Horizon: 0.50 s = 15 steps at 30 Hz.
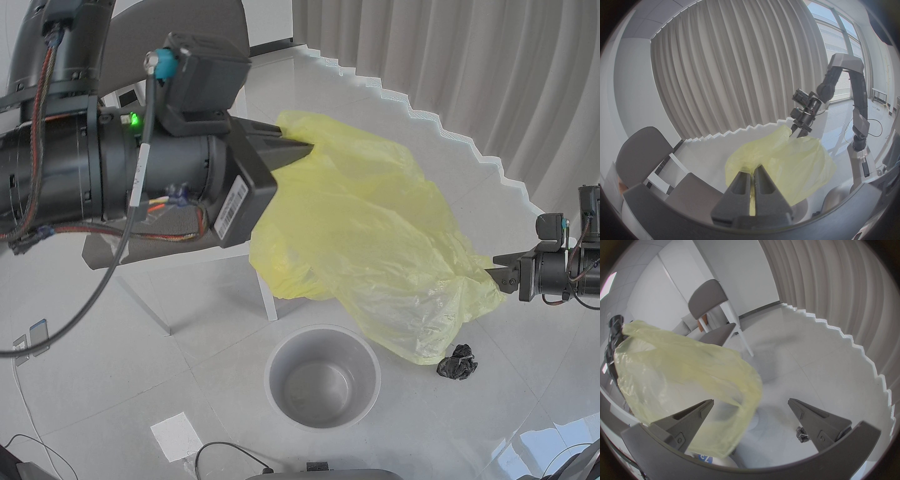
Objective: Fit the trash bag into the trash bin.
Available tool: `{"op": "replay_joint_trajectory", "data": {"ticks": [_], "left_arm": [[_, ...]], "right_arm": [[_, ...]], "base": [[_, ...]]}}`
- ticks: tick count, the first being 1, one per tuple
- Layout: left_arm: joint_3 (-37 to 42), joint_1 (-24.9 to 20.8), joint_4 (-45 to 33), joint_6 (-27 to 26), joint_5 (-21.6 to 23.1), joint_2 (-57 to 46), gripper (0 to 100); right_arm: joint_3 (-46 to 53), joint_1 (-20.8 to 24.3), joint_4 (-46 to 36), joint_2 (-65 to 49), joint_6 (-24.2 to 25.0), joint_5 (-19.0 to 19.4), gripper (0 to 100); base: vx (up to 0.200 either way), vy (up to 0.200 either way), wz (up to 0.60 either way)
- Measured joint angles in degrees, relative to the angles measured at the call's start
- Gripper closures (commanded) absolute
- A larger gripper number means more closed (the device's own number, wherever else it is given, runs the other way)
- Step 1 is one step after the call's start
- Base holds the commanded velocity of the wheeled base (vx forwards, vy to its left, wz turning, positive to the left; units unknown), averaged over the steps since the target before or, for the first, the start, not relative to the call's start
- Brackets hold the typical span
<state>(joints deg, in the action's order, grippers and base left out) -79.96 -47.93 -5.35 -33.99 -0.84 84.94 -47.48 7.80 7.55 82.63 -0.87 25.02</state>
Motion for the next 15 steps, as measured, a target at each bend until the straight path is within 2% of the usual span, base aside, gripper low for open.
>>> {"op": "replay_joint_trajectory", "data": {"ticks": [6, 15], "left_arm": [[-0.3, 0.17, 1.04, 0.73, -0.02, 0.45, 100], [-0.33, 0.11, 1.11, 0.82, -0.02, -0.71, 100]], "right_arm": [[3.88, 4.23, 0.09, -3.94, 0.24, -0.41, 0], [4.33, 5.17, 0.3, -3.58, 0.13, -0.63, 0]], "base": [[0.0, 0.0, 0.0], [0.0, 0.0, 0.0]]}}
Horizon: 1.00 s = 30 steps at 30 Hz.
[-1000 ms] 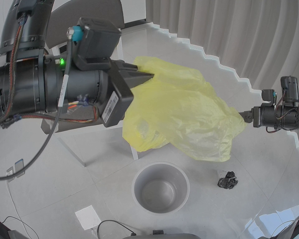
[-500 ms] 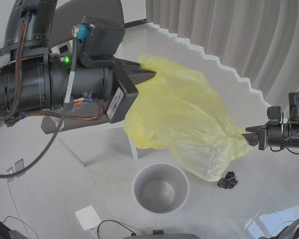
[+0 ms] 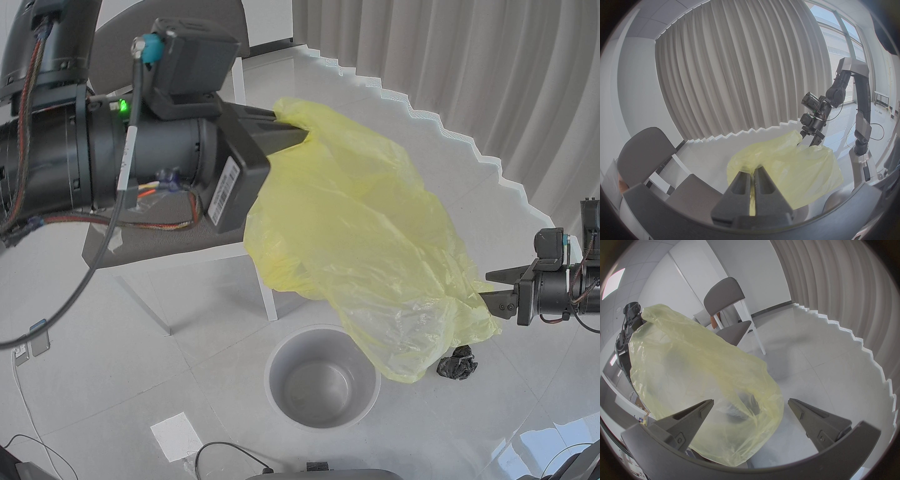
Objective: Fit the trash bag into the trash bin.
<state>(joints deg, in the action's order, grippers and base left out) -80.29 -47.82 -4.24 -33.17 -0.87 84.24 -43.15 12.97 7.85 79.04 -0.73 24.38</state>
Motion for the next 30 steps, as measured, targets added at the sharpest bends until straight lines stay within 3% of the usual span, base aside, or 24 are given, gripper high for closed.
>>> {"op": "replay_joint_trajectory", "data": {"ticks": [30], "left_arm": [[-1.6, -1.37, 0.37, 0.05, 0.11, -1.33, 100]], "right_arm": [[-0.33, 2.4, 4.86, 8.14, 0.22, 0.13, 0]], "base": [[0.0, 0.0, 0.0]]}}
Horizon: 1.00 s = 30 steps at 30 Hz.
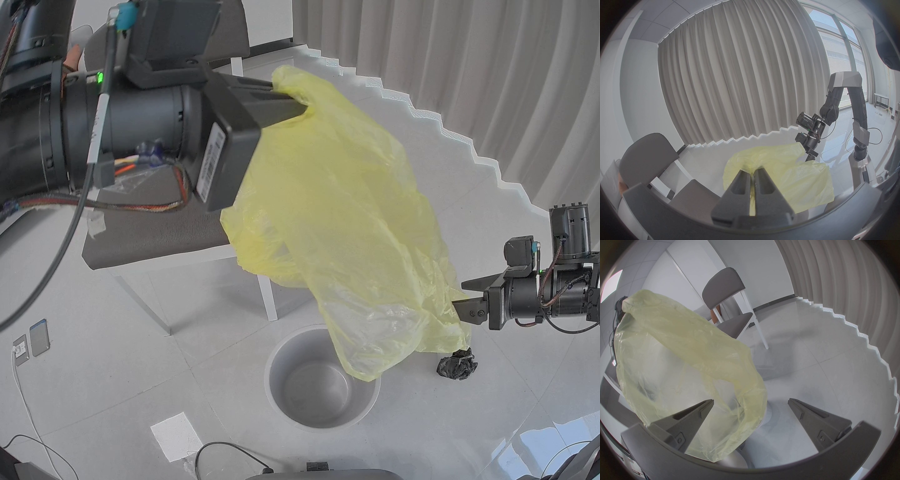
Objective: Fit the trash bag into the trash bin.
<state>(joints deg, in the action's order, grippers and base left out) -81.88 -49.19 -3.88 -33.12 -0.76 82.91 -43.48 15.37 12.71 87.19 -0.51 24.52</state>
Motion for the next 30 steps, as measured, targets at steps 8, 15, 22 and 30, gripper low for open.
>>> {"op": "replay_joint_trajectory", "data": {"ticks": [8, 15, 22, 30], "left_arm": [[-0.48, 0.11, 0.05, 0.26, 0.0, 0.13, 100], [-0.55, 0.46, 0.09, 2.11, -0.09, 0.3, 100], [1.76, 4.29, 0.22, 8.83, -0.66, -0.5, 100], [12.24, 12.12, 4.94, 22.39, -0.37, -3.72, 100]], "right_arm": [[0.32, 0.33, -0.07, 0.33, 0.73, -0.02, 100], [0.33, 0.35, -0.23, -0.34, 2.01, -0.02, 100], [0.27, 0.09, -0.46, -1.99, 3.38, -0.54, 100], [1.29, -0.6, -0.62, -4.41, 3.77, -4.07, 100]], "base": [[0.0, 0.0, 0.0], [0.0, 0.0, 0.0], [0.0, 0.0, 0.0], [0.0, 0.0, 0.0]]}}
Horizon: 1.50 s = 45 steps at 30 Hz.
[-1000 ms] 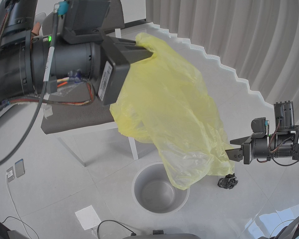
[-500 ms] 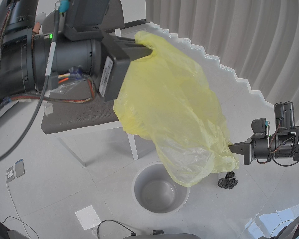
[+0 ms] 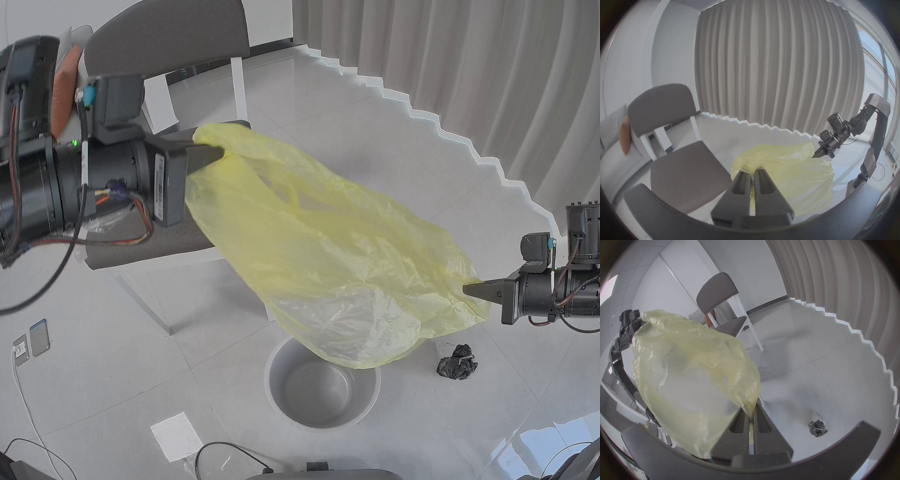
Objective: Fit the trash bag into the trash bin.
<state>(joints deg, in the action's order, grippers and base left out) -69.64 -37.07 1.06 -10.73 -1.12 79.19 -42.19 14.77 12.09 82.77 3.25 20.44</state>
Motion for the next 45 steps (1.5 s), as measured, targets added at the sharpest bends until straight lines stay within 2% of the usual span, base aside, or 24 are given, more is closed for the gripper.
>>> {"op": "replay_joint_trajectory", "data": {"ticks": [7, 13, 16, 21, 31, 39, 45], "left_arm": [[14.71, 2.45, 9.96, 8.05, 0.11, -2.05, 100], [27.37, 2.23, 23.34, 17.02, 0.04, -1.72, 100], [31.61, 1.27, 26.9, 20.14, -0.16, -0.15, 100], [37.79, -1.01, 28.68, 22.25, -0.24, 2.8, 100], [42.06, -3.13, 39.1, 25.75, -0.35, 11.17, 100], [43.57, -2.73, 47.69, 26.67, 0.0, 20.18, 100], [44.68, -0.94, 58.93, 27.11, 0.91, 29.1, 100]], "right_arm": [[1.01, 0.22, -0.02, -0.89, 0.07, -2.46, 100], [1.04, 1.18, 0.13, 0.46, 0.05, -3.97, 100], [0.96, 1.73, 0.35, 2.15, -0.11, -4.38, 100], [1.49, 2.32, 0.52, 5.34, -0.59, -4.46, 100], [3.25, 2.61, 1.83, 10.75, -0.77, -1.87, 100], [5.78, 2.61, 11.12, 16.7, -0.74, -0.61, 100], [6.64, 2.61, 15.52, 23.2, -0.79, 1.21, 100]], "base": [[0.0, 0.0, 0.0], [0.0, 0.0, 0.0], [0.0, 0.0, 0.0], [0.0, 0.0, 0.0], [0.0, 0.0, 0.0], [0.0, 0.0, 0.0], [0.0, 0.0, 0.0]]}}
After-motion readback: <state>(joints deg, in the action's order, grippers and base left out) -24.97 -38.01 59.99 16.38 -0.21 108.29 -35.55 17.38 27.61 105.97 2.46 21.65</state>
